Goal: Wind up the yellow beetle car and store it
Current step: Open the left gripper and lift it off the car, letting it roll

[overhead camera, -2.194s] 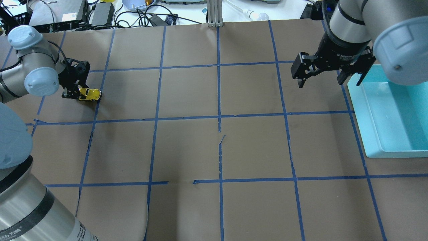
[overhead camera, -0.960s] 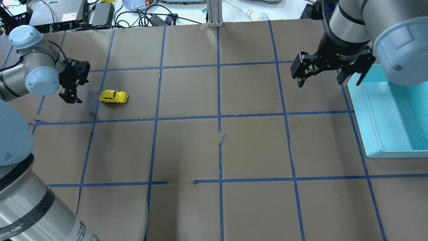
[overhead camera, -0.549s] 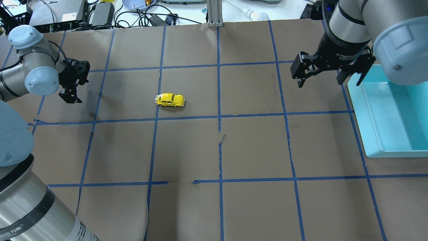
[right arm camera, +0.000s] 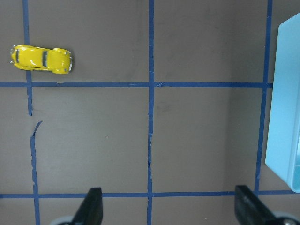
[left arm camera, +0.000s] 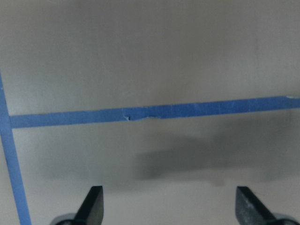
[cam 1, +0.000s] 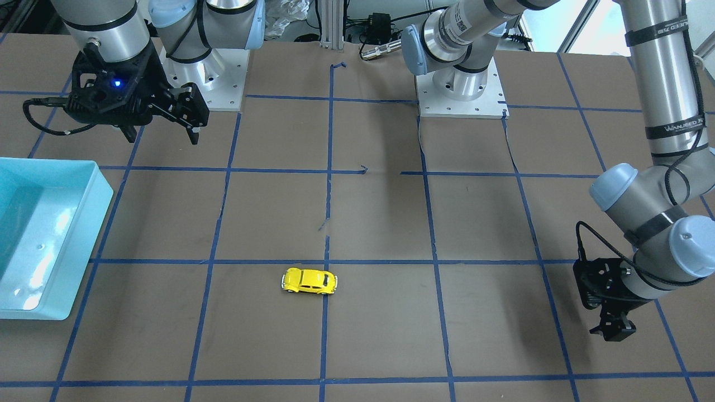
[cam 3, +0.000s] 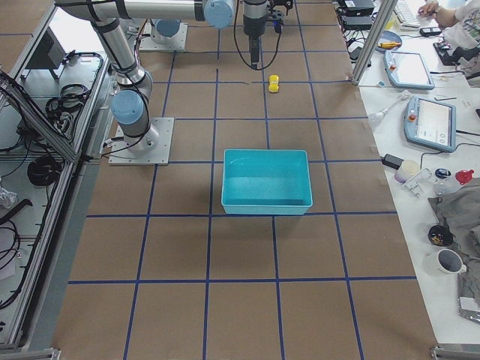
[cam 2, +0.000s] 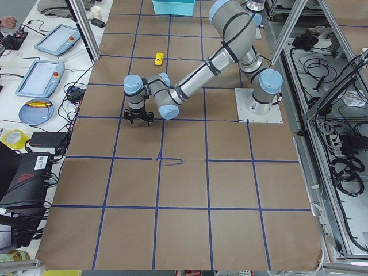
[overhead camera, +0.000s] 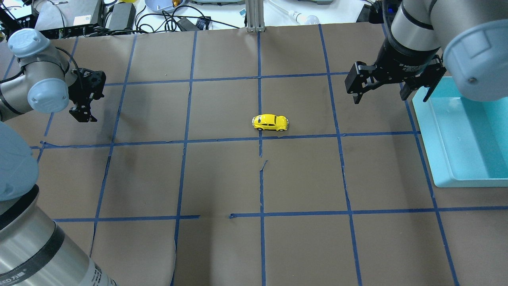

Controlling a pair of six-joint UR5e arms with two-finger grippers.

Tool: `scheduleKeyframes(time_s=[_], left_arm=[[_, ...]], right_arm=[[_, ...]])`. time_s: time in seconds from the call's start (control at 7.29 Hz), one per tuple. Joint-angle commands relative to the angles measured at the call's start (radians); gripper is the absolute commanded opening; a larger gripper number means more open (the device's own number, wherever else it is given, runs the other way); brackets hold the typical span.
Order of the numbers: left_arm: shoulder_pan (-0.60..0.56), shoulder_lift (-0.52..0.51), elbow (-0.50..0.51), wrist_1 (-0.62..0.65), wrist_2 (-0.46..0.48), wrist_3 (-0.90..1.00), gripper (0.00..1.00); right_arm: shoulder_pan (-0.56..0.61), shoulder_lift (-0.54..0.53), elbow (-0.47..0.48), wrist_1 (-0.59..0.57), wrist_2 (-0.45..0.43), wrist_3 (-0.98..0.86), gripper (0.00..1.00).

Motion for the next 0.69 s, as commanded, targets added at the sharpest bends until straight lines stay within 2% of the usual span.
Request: scheduleKeyframes(time_s=[0.0,0.27,0.55], left_arm=[[-0.037,0.072,0.003,-0.107,0.000,-0.198,1.00],[-0.102,0.200,-0.001,-0.258,-0.002,-0.439,1.00],[-0.164,0.341,-0.006,-0.403,-0.017,-0.828,1.00]], right_arm=[[0.000,0.000,0.000,0.000,-0.001,-0.001,1.00],[0.000,0.000,0.000,0.000,-0.001,-0.001,1.00],[0.005,0.029,0.002,0.000,-0.025,-0.075,1.00]])
